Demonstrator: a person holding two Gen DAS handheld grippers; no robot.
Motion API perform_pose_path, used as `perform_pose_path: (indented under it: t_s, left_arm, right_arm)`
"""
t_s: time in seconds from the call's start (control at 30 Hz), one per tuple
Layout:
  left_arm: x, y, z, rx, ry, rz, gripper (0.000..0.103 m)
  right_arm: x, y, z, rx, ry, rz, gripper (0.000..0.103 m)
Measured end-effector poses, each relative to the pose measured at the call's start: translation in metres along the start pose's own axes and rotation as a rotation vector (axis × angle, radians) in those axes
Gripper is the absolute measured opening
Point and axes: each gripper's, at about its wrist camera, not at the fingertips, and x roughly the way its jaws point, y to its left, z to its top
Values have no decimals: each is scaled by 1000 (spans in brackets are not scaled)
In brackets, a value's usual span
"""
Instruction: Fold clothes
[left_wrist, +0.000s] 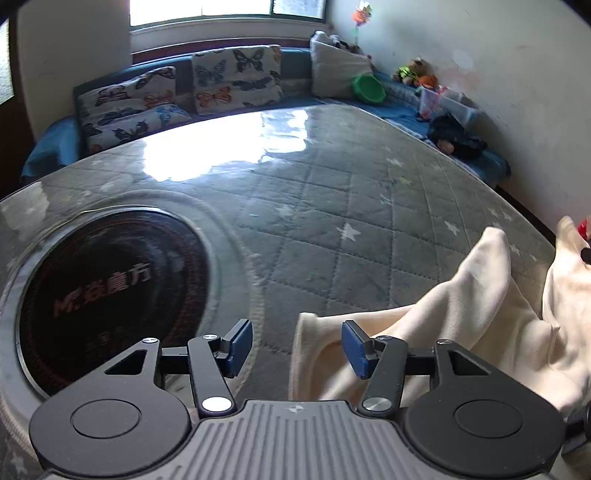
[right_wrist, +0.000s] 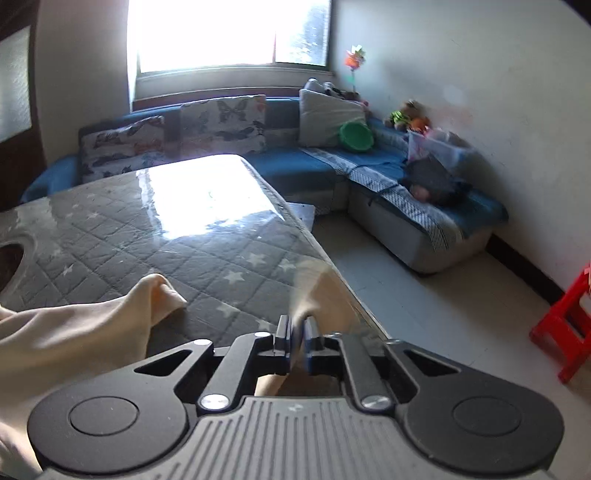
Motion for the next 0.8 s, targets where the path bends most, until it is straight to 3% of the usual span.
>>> perform_pose_path:
  t_s: [0.07, 0.13, 0.17, 0.27, 0.37, 0.5, 0.63, 0.8]
  left_arm:
    - [6, -2, 0, 6, 11, -7, 55]
    - [9, -4, -2, 11, 15, -18, 39]
    - [10, -4, -2, 12, 13, -27, 23]
    - [7, -4, -2, 8, -13, -28, 11]
    - [-5, 3, 1, -17, -72, -15, 9]
    - [-29, 13, 6, -38, -167, -28, 9]
    - [-54, 0, -6, 93, -241, -142, 9]
    - [-70, -31, -44, 301, -217, -294, 9]
  right_arm:
    - [-1, 1, 2, 0, -15, 9, 16]
    - [-3, 6, 6, -11, -40, 21, 30]
    - [-3, 10, 9, -21, -50, 35, 32]
    - [2, 28, 21, -60, -66, 134, 33]
    - [18, 48, 29, -83, -41, 242, 33]
    - [41, 66, 38, -99, 4, 320, 33]
    - [67, 75, 50, -78, 52, 373, 33]
    - [91, 87, 55, -94, 105, 399, 33]
